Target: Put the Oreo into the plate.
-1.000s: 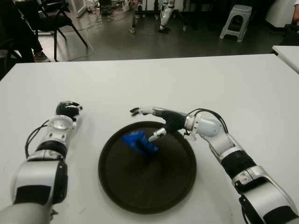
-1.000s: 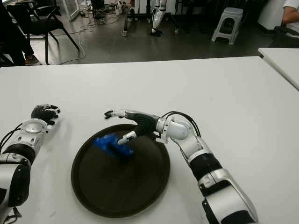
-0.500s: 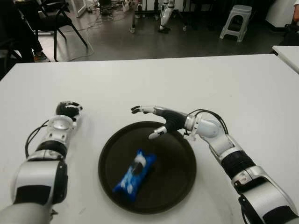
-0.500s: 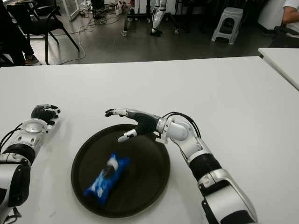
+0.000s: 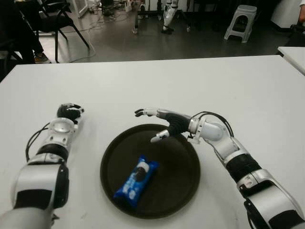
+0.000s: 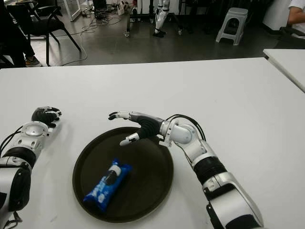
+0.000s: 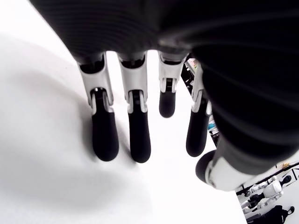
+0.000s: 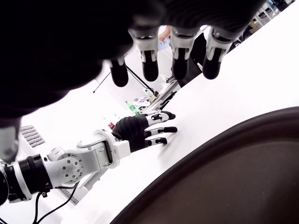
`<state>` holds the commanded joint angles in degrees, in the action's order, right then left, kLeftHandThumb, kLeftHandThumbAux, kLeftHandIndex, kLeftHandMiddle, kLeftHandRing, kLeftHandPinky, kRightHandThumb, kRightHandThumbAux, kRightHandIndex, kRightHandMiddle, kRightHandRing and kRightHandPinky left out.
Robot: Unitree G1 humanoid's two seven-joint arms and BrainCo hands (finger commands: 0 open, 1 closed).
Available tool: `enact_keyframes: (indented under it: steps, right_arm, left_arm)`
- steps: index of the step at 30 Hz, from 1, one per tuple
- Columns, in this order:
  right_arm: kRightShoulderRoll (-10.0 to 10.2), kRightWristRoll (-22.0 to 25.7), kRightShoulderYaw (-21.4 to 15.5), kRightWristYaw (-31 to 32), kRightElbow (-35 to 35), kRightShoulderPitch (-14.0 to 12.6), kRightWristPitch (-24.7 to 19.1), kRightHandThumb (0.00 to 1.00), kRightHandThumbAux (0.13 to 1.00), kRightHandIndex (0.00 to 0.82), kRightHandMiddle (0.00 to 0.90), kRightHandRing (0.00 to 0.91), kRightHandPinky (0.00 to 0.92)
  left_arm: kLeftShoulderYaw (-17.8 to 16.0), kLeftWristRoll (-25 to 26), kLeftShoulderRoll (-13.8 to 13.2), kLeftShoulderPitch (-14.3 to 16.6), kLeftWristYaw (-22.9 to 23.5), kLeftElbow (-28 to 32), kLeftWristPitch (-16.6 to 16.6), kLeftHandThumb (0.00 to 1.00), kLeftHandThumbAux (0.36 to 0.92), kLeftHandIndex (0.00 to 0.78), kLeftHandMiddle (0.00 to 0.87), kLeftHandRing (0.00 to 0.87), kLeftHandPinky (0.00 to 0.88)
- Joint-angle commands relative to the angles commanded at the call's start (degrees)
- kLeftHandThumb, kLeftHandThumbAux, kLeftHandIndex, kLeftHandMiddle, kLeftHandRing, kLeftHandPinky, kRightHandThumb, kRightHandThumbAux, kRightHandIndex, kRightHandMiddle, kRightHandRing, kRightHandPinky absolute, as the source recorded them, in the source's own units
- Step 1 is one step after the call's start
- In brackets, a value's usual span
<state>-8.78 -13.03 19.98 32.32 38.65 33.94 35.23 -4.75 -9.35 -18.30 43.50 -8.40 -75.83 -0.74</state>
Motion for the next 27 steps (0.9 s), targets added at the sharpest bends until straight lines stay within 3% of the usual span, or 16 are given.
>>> enact_keyframes:
  steps: [15,22,24,27]
  right_arm:
    - [0.3,0.3,-0.7,-1.5,1.6,0.2,0.6,0.08,0.429,0.0,0.0,0.0,0.0]
    - [0.2,-0.2,-1.5,-3.7,2.4,0.7,0.1,0.06,0.389,0.0,0.0,0.0,0.0]
    - [-0.2,-1.3,-2.5,-7.4,10.1,4.3,0.0,0.036,0.386,0.0,0.0,0.0,0.0]
    - [-0.9,-2.3,-3.2,-11.2,16.0,7.2,-0.3,0.029,0.357,0.0,0.0,0.0,0.0]
  left_arm:
    - [-0.2,0.2,0.0,0.2,-0.1,-0.1,0.8,0.679,0.725,0.398,0.143,0.156,0.167]
    - [0.0,0.0,0.2,0.2,-0.2,0.0,0.8,0.675,0.727,0.398,0.141,0.153,0.157]
    - [0.2,-0.2,0.1,0.2,-0.1,0.0,0.6,0.675,0.727,0.398,0.135,0.144,0.147]
    - [0.4,-0.3,0.1,0.2,0.0,0.0,0.7,0.674,0.727,0.397,0.129,0.137,0.139]
